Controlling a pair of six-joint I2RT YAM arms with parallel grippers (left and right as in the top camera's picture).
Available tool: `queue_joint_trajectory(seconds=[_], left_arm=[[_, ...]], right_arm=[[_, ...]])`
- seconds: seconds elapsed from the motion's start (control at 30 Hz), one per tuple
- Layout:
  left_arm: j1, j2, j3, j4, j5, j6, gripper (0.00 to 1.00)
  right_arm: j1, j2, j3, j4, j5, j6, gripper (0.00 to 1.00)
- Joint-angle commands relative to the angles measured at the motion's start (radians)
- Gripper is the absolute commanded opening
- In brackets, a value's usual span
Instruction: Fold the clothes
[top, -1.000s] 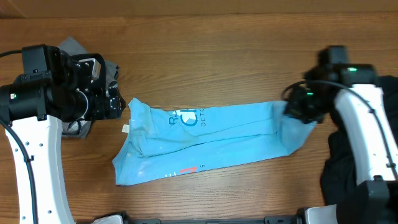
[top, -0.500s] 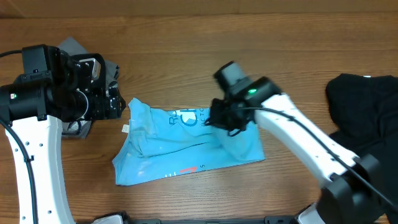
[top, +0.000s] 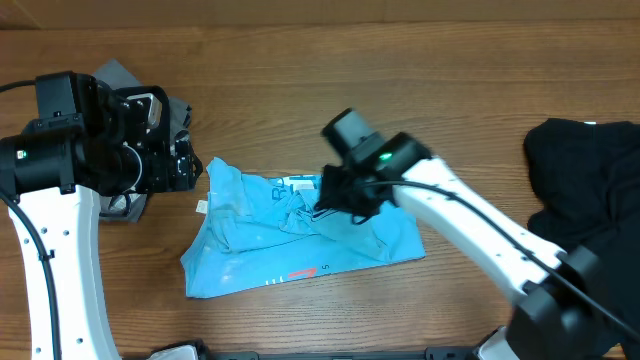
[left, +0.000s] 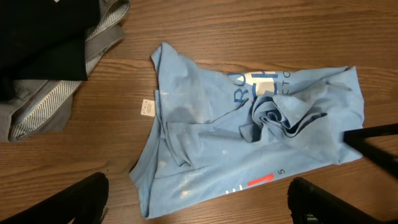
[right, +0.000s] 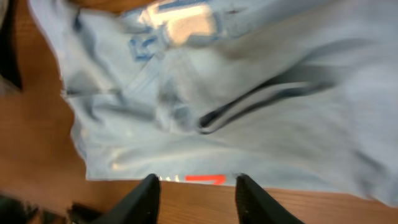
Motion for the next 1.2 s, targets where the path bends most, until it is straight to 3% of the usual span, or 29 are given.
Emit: queue_joint_trajectory(seconds=[0.0,0.17,0.47,0.7,0.9,0.97,1.17], left_arm=[[-0.002,-0.005,0.008,0.002,0.014,0.012,0.95],[-0.002,-0.005,0.008,0.003,0.014,0.012,0.95],[-0.002,-0.004,0.008,0.005,0.014,0.012,0.96],[-0.002,-0.004,0.008,0.007,0.014,0.012,0.96],[-0.002,-0.004,0.008,0.005,0.014,0.012,0.95],[-0.002,-0.004,0.008,0.005,0.014,0.012,0.95],[-0.002,-0.004,0.008,-0.009,0.003,0.012,0.96]], right_arm=[[-0.08,-0.057,0.016,-0.056,0.121,-0.042,0.43],[-0.177,-0.029,-0.051,-0.051,0.135,-0.103,0.26],[-0.182,0.045,-0.276,0.192,-0.023,-0.102,0.19],[-0.108,0.05,-0.37,0.345,-0.138,-0.107,0.18],[0.024,0.047,-0.369,0.33,-0.533,-0.338,0.09],[0.057,0.032,-0.366,0.274,-0.52,-0.358,0.04],[0.053,-0.116,-0.34,0.187,-0.243,-0.357,0.05]])
